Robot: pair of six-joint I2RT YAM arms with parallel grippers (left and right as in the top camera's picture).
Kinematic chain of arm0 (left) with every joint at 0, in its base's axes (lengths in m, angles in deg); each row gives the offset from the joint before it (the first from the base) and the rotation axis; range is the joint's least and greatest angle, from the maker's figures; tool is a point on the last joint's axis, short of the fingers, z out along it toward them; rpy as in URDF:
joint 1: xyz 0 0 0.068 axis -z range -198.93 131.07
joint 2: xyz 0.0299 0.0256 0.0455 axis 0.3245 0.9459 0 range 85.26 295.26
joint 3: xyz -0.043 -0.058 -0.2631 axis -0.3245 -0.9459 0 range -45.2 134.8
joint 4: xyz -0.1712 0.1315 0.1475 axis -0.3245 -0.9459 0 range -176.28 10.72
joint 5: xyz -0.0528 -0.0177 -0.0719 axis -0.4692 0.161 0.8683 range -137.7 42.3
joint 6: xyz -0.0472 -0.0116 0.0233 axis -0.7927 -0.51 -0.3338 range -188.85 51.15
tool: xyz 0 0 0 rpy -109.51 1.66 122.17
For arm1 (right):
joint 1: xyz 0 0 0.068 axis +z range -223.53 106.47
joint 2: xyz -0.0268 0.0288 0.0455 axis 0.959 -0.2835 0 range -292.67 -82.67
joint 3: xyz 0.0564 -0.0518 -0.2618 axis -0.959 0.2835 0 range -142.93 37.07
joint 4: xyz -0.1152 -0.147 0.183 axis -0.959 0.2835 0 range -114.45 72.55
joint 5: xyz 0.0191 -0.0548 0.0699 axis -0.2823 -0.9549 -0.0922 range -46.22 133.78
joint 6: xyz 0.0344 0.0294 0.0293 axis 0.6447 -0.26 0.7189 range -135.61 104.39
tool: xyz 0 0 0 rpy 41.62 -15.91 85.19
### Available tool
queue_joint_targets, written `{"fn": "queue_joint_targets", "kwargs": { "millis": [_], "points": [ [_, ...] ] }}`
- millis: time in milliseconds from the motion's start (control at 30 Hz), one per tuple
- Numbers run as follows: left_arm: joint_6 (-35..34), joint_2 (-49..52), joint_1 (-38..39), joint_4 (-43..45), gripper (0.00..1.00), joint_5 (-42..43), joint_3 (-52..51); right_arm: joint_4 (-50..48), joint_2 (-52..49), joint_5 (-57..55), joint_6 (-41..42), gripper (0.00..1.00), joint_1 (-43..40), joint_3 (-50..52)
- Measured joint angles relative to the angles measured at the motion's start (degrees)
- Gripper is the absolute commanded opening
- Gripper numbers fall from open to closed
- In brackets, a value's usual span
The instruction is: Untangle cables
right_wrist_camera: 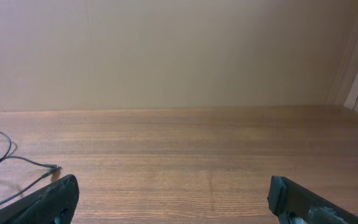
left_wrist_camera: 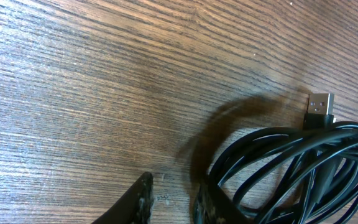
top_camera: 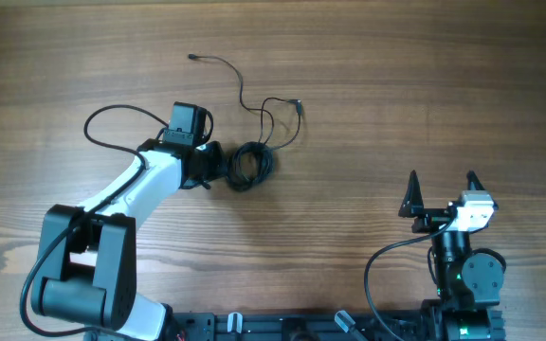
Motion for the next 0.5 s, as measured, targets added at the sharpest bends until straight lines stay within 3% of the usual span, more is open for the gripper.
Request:
{"fn": "queue_joint_targets", "kwargs": {
  "millis": [500],
  "points": [
    [0.00,0.00,0.00,0.00,0.32,-0.17,0.00,0.00,0.00,0.02,0.00,1.00,0.00,0.00]
  ]
}}
